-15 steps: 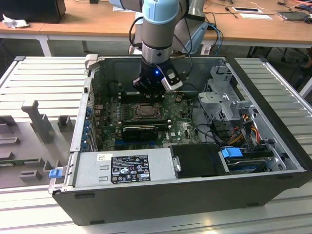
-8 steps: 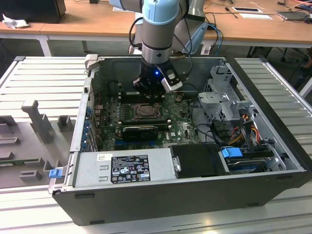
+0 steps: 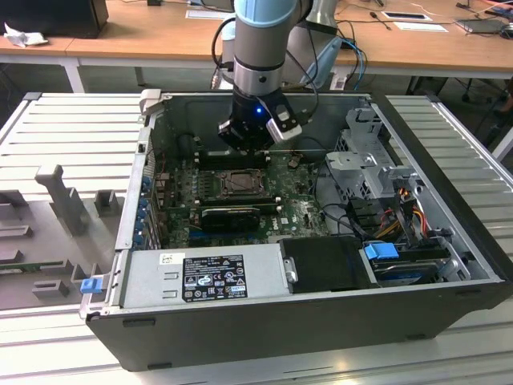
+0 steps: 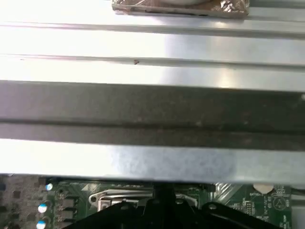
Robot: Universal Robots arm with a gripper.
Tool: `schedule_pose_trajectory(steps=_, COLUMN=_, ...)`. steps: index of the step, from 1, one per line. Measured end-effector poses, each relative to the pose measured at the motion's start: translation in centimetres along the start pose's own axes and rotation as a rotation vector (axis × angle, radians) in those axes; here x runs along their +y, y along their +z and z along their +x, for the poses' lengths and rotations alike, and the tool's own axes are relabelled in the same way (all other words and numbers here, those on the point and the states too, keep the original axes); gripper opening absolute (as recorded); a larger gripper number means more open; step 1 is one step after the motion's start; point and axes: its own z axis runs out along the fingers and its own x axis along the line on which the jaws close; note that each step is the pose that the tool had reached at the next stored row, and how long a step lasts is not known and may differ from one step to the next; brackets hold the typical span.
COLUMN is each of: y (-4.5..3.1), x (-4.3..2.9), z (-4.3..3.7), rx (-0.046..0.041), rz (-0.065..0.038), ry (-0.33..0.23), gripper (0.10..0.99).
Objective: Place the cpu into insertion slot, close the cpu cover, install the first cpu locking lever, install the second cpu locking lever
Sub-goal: 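Install the first cpu locking lever, then install the second cpu locking lever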
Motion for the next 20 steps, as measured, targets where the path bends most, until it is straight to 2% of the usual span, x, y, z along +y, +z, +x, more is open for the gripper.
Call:
schedule_pose_trajectory(steps=4, y=-0.03, x=-0.34, z=0.02, rx=0.0002, rz=0.003, ry=0.0, gripper=0.106)
schedule_pose_trajectory(steps=20, y=-0.2, x=-1.23, z=0.05, rx=0.0002, rz=0.002, ry=0.0, gripper=0.106)
